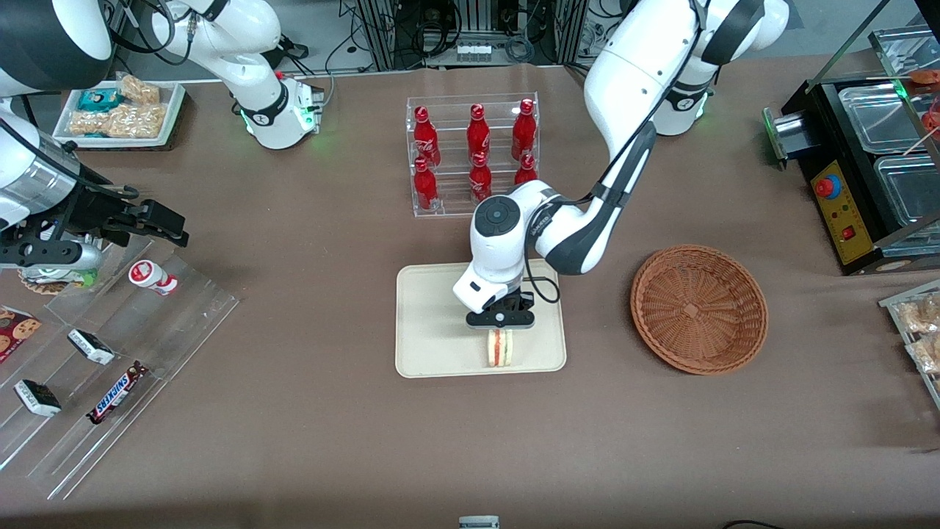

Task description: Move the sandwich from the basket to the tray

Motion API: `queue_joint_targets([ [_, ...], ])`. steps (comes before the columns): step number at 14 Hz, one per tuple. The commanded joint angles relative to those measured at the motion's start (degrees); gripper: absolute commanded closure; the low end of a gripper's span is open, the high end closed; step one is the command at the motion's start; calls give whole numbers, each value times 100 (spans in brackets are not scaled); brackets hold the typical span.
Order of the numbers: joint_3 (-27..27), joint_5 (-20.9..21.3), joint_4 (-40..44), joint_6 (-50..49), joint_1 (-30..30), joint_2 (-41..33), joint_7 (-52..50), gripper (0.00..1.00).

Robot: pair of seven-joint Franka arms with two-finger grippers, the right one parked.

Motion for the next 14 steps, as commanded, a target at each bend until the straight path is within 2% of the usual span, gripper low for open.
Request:
queue_joint_targets([
  [1, 104, 66, 181, -14, -41, -16, -69, 0],
  [4, 174, 5, 172, -294, 308, -647, -130, 0],
  [6, 174, -276, 138, -584, 739, -1296, -393, 0],
  [9, 174, -356, -89, -2162, 1520, -2307, -430, 0],
  [11, 174, -330, -754, -2413, 2048, -3018, -360, 0],
  [14, 166, -417, -2275, -2343, 2778, -4302, 998, 0],
])
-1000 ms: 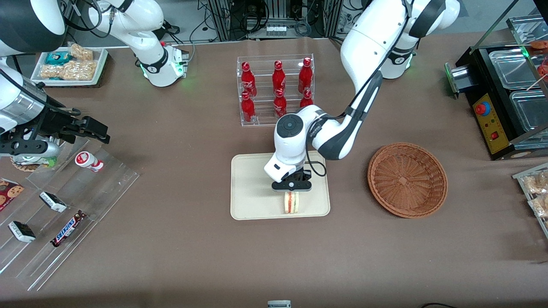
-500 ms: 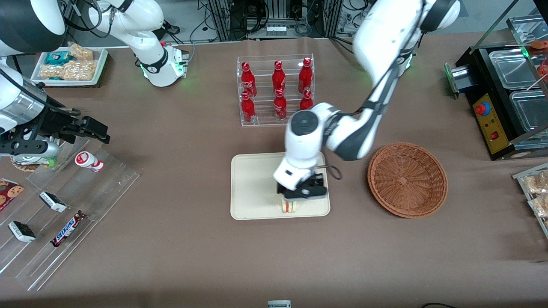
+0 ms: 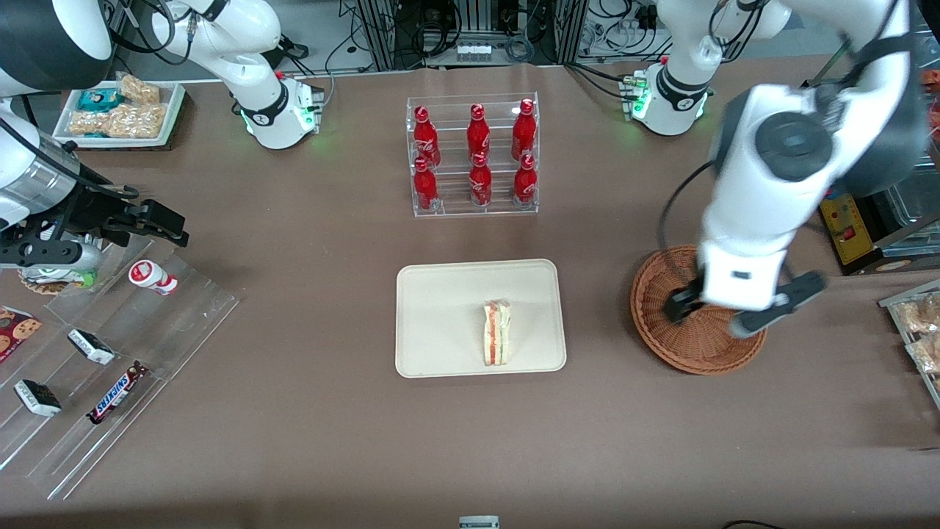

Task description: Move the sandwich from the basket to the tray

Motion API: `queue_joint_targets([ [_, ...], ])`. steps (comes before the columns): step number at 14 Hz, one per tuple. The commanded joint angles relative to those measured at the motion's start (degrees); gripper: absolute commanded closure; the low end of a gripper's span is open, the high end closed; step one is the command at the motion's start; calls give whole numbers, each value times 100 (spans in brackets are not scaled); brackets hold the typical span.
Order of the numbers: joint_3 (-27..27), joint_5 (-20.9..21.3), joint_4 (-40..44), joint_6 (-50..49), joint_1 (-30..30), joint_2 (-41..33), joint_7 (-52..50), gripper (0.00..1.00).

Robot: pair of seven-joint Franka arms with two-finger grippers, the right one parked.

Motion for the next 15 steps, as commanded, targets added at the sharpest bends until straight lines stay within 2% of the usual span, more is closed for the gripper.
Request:
queue_joint_targets([
  [1, -74, -314, -1612, 205, 516, -1273, 1071, 0],
  [4, -65, -1008, -2063, 118, 991, -1777, 2811, 0],
  [9, -21, -1028, -1784, -128, 1158, -1769, 3641, 0],
  [13, -21, -1011, -1028, -373, 1396, -1444, 3773, 0],
  [15, -21, -1010, -983, -524, 1396, -1408, 3782, 0],
])
